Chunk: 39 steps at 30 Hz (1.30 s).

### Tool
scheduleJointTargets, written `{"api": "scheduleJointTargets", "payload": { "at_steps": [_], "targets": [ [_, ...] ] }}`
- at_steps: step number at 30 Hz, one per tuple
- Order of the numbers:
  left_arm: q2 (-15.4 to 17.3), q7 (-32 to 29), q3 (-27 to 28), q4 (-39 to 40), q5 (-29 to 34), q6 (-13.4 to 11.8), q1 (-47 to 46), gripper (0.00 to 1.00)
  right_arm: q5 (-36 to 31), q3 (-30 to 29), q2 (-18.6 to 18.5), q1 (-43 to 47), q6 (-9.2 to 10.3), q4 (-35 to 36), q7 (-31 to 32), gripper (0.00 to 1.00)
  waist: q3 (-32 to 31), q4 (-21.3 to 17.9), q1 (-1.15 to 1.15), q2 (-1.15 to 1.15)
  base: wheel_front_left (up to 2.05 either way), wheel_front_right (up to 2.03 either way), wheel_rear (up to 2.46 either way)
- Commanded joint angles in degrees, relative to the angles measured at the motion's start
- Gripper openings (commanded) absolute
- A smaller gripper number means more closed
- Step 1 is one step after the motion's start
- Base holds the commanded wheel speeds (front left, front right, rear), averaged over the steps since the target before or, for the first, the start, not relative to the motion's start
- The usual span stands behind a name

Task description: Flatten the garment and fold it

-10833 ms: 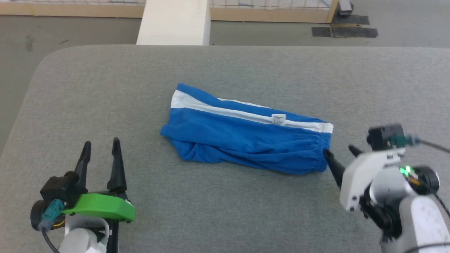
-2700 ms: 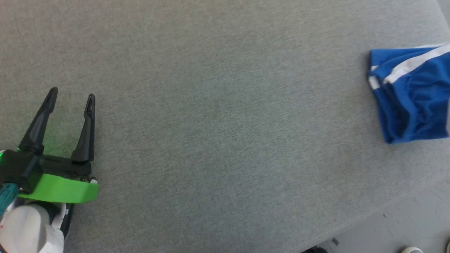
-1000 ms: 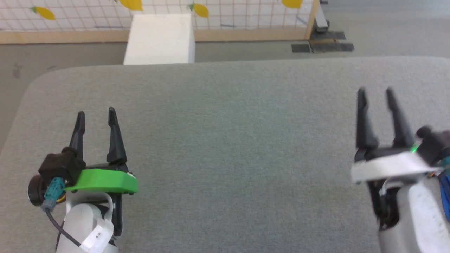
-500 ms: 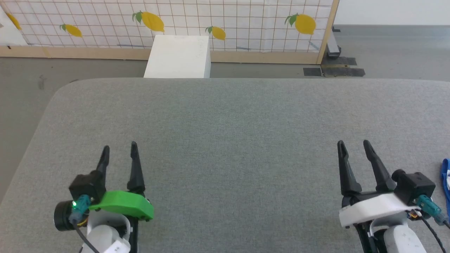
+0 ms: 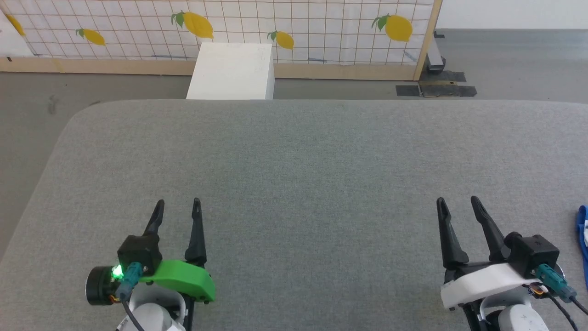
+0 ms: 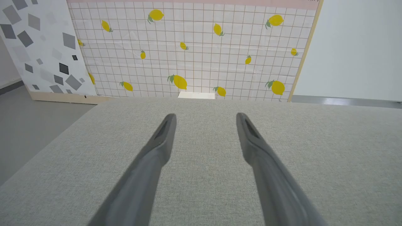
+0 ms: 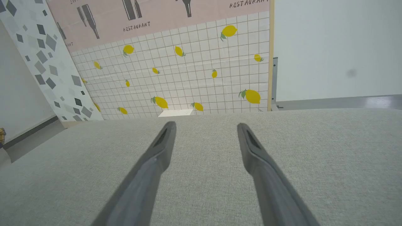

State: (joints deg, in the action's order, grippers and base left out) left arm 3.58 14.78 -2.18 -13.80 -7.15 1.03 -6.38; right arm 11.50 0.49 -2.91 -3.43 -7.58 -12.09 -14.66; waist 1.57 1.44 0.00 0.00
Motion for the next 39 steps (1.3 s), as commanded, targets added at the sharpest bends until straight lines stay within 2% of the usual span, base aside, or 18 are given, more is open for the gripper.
{"api": "scheduleJointTargets", "payload": {
  "at_steps": [1,10,11,39],
  "targets": [
    [-0.24,0.21,-0.1,0.36,0.88,0.54,0.54,1.0,-0.29,0.18,0.03,0.37,0.09,-0.21,-0.33,1.0,0.12,0.05,0.0,0.0,0.0,0.0,0.0],
    [-0.14,0.22,-0.41,0.58,1.62,2.03,0.17,1.0,-0.05,0.28,0.03,-0.18,0.09,-0.54,-0.33,1.0,0.56,0.04,0.0,0.0,0.0,0.0,0.0],
    [-0.01,-0.01,-0.42,0.34,1.29,1.76,0.03,0.0,-0.02,0.19,0.0,-0.01,0.0,-0.34,0.02,0.0,0.57,0.04,0.0,0.0,0.0,0.0,0.0],
    [-0.15,-3.16,0.14,3.13,2.51,1.17,1.36,0.0,-2.42,0.02,0.01,0.71,0.01,2.26,3.08,0.0,0.12,-0.27,0.0,0.0,0.0,0.0,0.0]
  ]
}}
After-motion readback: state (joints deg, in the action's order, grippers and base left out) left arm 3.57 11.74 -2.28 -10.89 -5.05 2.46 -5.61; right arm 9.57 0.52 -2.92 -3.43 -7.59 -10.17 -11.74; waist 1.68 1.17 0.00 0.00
